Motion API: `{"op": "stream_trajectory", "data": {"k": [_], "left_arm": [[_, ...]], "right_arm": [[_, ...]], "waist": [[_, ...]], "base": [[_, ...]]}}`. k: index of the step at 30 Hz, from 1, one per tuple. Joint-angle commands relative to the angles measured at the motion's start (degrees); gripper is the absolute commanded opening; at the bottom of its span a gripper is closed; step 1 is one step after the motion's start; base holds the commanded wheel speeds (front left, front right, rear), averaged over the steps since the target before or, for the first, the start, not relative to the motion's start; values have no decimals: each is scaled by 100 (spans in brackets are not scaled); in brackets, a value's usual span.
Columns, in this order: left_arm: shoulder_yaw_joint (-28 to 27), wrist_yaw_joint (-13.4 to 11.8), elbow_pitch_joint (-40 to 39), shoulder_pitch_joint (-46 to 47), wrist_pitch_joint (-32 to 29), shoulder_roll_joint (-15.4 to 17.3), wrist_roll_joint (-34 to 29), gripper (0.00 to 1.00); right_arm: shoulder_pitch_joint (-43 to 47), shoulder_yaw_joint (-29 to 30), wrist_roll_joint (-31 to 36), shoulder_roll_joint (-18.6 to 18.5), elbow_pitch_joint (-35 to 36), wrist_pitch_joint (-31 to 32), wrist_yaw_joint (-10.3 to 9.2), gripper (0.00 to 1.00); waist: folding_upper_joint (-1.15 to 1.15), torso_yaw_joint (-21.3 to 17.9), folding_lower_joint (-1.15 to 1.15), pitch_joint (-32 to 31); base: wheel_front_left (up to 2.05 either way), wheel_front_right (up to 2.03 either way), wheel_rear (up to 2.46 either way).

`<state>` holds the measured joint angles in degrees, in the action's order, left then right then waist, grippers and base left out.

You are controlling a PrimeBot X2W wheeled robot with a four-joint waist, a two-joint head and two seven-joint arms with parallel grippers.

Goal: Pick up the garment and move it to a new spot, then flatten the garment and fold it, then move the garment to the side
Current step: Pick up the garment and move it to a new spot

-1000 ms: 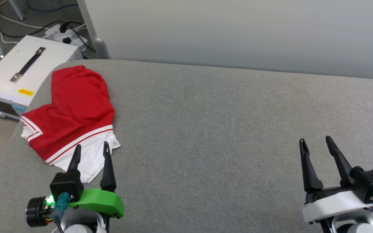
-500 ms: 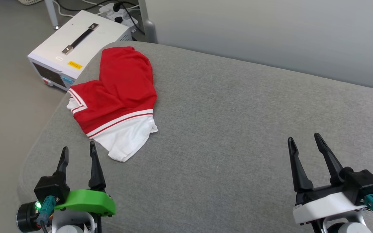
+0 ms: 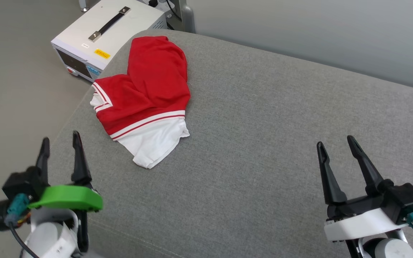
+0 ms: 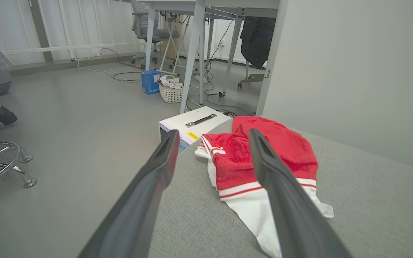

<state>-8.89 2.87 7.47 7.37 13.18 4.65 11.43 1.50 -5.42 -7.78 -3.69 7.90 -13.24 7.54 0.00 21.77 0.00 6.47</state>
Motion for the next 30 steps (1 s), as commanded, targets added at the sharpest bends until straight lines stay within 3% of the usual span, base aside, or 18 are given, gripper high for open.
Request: {"op": "stream_trajectory", "data": {"k": [1,6,13,24,30], "left_arm": [[-69,103,117,322,64,151,73,100],[-62,281,428,1308,-17,551,250,100],[212,443,859,2915,-1024,1356,899,100],[1687,460,1752,4640,-4120,2321,2425,100],[2569,461,2006,4886,-5445,2575,3044,100]], "right_arm": [[-132,7,38,-68,72,-58,-5,100],[-342,-11,32,-259,258,-118,-5,100],[-742,-104,70,-568,519,-175,-5,100],[-1083,-95,176,-974,881,-175,-5,100],[-1194,-118,238,-1145,969,-175,-5,100]], "waist": [[0,-79,0,182],[0,-209,0,623],[0,-412,0,1282],[0,-678,0,2000],[0,-795,0,2274]], "base": [[0,0,0],[0,0,0],[0,0,0],[0,0,0],[0,0,0]]}}
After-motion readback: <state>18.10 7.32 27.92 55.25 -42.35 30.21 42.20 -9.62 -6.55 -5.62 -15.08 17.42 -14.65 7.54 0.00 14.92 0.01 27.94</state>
